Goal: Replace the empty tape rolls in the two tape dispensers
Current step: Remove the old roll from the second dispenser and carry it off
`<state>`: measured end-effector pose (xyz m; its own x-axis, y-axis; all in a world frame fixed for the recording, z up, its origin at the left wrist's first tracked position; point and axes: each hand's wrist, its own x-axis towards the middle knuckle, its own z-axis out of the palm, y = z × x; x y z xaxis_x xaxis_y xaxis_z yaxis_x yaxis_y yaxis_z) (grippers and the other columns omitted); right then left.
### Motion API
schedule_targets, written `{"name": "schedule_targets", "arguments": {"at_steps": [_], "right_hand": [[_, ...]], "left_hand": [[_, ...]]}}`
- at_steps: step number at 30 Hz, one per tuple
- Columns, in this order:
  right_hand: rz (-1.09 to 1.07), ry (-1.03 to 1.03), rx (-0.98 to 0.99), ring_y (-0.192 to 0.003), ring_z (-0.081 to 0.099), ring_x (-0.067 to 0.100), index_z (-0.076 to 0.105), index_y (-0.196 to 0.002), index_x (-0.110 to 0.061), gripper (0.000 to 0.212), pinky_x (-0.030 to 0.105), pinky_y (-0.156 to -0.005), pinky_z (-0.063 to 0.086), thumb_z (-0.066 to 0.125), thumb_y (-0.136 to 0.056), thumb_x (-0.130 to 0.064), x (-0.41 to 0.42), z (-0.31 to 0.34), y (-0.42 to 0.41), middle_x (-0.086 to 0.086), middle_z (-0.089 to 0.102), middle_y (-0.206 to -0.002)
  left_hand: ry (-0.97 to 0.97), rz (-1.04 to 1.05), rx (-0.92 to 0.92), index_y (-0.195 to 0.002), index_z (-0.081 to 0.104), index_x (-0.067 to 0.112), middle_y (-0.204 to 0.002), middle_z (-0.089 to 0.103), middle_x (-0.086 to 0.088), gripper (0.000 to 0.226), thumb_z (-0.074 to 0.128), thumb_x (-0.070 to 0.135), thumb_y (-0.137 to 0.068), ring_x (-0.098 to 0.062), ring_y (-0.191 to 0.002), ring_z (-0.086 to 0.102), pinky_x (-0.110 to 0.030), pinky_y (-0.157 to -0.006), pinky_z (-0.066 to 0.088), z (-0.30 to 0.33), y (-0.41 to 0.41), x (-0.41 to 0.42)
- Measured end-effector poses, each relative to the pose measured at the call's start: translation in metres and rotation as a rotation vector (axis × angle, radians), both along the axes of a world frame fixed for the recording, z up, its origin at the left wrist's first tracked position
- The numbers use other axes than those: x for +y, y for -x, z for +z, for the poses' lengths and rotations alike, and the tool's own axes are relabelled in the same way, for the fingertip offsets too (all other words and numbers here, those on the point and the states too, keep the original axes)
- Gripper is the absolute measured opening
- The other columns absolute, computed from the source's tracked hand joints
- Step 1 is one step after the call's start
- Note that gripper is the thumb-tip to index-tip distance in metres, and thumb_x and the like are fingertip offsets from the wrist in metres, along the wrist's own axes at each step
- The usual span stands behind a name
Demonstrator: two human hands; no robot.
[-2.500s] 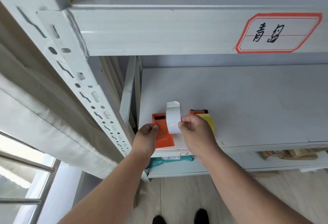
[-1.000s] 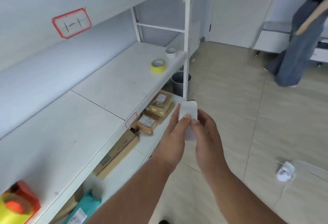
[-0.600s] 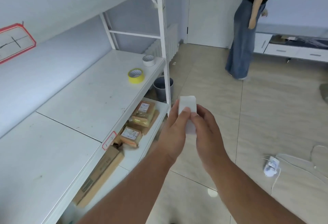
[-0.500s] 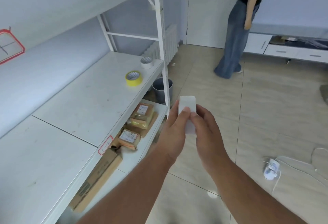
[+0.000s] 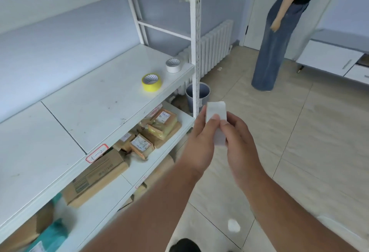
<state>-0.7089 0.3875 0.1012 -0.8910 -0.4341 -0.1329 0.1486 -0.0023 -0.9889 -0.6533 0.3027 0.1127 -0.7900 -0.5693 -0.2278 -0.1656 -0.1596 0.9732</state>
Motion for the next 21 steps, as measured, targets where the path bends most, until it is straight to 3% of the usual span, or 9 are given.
{"name": "schedule_targets", "arguments": {"at_steps": [4, 9, 17, 21], "right_hand": [[0.036, 0.000, -0.010, -0.109, 0.069, -0.003, 0.068, -0.128, -0.034, 0.028, 0.030, -0.098, 0.054, 0.057, -0.102, -0.027, 0.001, -0.001, 0.040, -0.021, 0.073, -0.117], [0.085, -0.039, 0.004, -0.111, 0.068, -0.004, 0.067, -0.130, -0.035, 0.030, 0.032, -0.101, 0.055, 0.057, -0.102, -0.032, -0.016, -0.006, 0.088, -0.018, 0.071, -0.124], [0.180, -0.039, 0.012, -0.115, 0.069, 0.003, 0.068, -0.128, -0.036, 0.036, 0.041, -0.105, 0.055, 0.057, -0.094, -0.040, -0.041, -0.008, 0.148, -0.016, 0.073, -0.122], [0.275, -0.023, 0.033, -0.113, 0.070, 0.002, 0.070, -0.123, -0.038, 0.029, 0.042, -0.106, 0.054, 0.056, -0.100, -0.033, -0.046, -0.008, 0.185, -0.020, 0.075, -0.117]], "left_hand": [[-0.017, 0.041, -0.008, -0.151, 0.053, 0.039, -0.143, 0.065, 0.009, 0.045, 0.052, 0.043, -0.106, -0.005, -0.130, 0.060, -0.029, -0.111, 0.045, 0.001, 0.037, 0.004], [-0.015, 0.064, -0.005, -0.150, 0.054, 0.039, -0.141, 0.067, 0.009, 0.042, 0.048, 0.041, -0.108, -0.003, -0.128, 0.062, -0.019, -0.097, 0.045, -0.008, 0.081, -0.013], [0.006, 0.150, 0.036, -0.146, 0.058, 0.039, -0.138, 0.070, 0.009, 0.048, 0.051, 0.047, -0.099, -0.008, -0.130, 0.063, -0.039, -0.116, 0.046, -0.009, 0.135, -0.033], [0.013, 0.220, 0.022, -0.149, 0.054, 0.039, -0.139, 0.069, 0.012, 0.045, 0.050, 0.044, -0.104, -0.003, -0.129, 0.062, -0.031, -0.114, 0.045, -0.008, 0.164, -0.032]]}}
